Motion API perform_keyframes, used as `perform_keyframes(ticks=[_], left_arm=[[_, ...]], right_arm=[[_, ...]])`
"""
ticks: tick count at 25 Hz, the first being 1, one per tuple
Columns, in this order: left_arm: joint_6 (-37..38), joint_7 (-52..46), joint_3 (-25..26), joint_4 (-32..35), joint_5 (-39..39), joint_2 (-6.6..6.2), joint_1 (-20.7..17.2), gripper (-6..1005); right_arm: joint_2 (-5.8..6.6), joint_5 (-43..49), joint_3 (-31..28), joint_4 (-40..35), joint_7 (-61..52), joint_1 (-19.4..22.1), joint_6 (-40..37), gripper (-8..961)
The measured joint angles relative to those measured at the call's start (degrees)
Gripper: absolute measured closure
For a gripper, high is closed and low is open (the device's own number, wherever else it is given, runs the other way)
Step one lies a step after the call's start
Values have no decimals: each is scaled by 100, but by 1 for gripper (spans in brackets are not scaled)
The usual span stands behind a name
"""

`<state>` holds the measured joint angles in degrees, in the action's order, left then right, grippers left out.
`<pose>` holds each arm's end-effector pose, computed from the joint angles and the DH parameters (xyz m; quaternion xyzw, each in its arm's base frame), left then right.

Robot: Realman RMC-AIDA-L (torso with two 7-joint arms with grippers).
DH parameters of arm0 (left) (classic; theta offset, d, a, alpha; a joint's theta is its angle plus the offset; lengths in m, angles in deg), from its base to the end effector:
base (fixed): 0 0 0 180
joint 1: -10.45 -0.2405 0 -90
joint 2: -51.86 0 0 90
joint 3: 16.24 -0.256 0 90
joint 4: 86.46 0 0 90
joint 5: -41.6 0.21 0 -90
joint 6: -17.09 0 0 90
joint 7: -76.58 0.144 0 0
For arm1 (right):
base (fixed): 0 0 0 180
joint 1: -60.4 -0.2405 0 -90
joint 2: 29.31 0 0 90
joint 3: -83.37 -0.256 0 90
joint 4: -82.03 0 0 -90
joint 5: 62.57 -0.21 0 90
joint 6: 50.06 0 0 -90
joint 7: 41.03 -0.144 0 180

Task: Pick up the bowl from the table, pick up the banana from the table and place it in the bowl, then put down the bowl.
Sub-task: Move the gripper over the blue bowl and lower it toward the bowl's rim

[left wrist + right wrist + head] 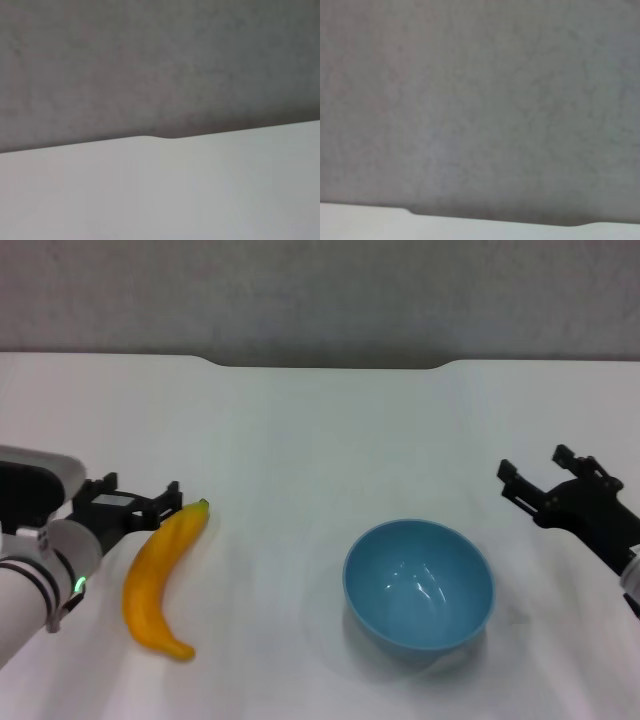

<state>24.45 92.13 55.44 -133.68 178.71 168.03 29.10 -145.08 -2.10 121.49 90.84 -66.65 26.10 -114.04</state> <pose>-0.3001 0.3741 -0.0387 -0.7597 -0.3615 -0.1218 0.5266 0.3223 0.3429 -0.0400 -0.7803 0.2935 0.2872 0.4717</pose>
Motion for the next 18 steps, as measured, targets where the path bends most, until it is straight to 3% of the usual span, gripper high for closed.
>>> perform_keyframes(ticks=[7, 18], left_arm=[[192, 7, 76, 77, -1, 7, -85, 107], [258, -21, 136, 101, -1, 11, -110, 107]], right_arm=[[45, 801, 34, 46, -765, -330, 583, 73], [29, 3921, 203, -1750, -4563, -385, 1056, 74]])
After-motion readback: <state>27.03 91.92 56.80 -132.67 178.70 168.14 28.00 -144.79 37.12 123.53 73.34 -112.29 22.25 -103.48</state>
